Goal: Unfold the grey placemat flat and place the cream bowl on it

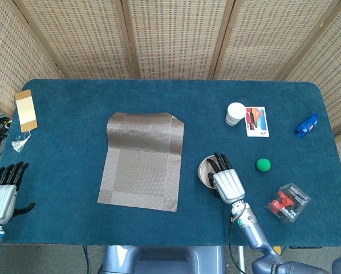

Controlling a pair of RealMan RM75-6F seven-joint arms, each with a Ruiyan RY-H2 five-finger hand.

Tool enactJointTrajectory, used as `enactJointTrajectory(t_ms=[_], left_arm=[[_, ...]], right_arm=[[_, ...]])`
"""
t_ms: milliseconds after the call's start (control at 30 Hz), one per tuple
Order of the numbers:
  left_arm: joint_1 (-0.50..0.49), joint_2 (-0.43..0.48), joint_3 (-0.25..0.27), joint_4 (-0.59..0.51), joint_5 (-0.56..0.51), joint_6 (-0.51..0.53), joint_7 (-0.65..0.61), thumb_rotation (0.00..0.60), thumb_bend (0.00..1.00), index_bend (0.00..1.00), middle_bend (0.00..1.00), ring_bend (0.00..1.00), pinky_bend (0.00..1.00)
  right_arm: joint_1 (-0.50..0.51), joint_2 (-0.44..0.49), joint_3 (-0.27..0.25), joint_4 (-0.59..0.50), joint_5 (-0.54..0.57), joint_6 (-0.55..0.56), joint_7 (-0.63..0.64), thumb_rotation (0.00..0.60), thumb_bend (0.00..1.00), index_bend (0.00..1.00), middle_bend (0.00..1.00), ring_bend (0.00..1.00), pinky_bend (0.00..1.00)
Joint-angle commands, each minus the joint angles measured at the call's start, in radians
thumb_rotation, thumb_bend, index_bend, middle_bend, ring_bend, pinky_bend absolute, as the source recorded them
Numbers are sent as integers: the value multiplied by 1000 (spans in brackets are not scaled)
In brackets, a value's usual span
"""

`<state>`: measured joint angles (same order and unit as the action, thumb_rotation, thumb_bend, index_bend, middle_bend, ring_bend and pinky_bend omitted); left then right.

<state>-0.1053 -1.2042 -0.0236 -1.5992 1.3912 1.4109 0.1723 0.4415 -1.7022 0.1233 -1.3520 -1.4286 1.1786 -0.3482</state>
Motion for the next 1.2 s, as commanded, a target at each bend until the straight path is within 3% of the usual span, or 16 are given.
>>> enactJointTrajectory(t_ms=[33, 300, 533, 1067, 1133, 1200], left_arm=[[0, 0, -1, 0, -1, -1, -1, 600, 91, 0, 0, 0, 0], [-1, 1, -5, 1, -5, -5, -4, 600, 91, 0, 0, 0, 0], [-6, -5, -3, 5, -4, -17, 3, 600, 91, 0, 0, 0, 0], [-1, 0, -6, 0, 3, -4, -7, 600, 91, 0, 0, 0, 0], [-1, 1, -7, -1, 3, -3, -9, 600, 91, 0, 0, 0, 0], [0, 2, -7, -1, 3, -4, -10, 600, 91, 0, 0, 0, 0]], right_arm=[[5, 10, 13, -1, 11, 2, -9, 600, 605, 709, 233, 24, 107], [38, 94, 111, 27, 132, -38, -82, 600, 602, 709, 225, 24, 107], [72, 123, 157, 82, 228, -89, -125, 600, 602, 707, 216, 27, 107], [161, 54, 165, 242, 360, -177, -204, 600, 569, 708, 212, 30, 108], [163, 50, 161, 247, 364, -176, -209, 600, 546, 703, 201, 30, 101], [164, 49, 156, 248, 370, -178, -217, 600, 461, 673, 167, 24, 86]])
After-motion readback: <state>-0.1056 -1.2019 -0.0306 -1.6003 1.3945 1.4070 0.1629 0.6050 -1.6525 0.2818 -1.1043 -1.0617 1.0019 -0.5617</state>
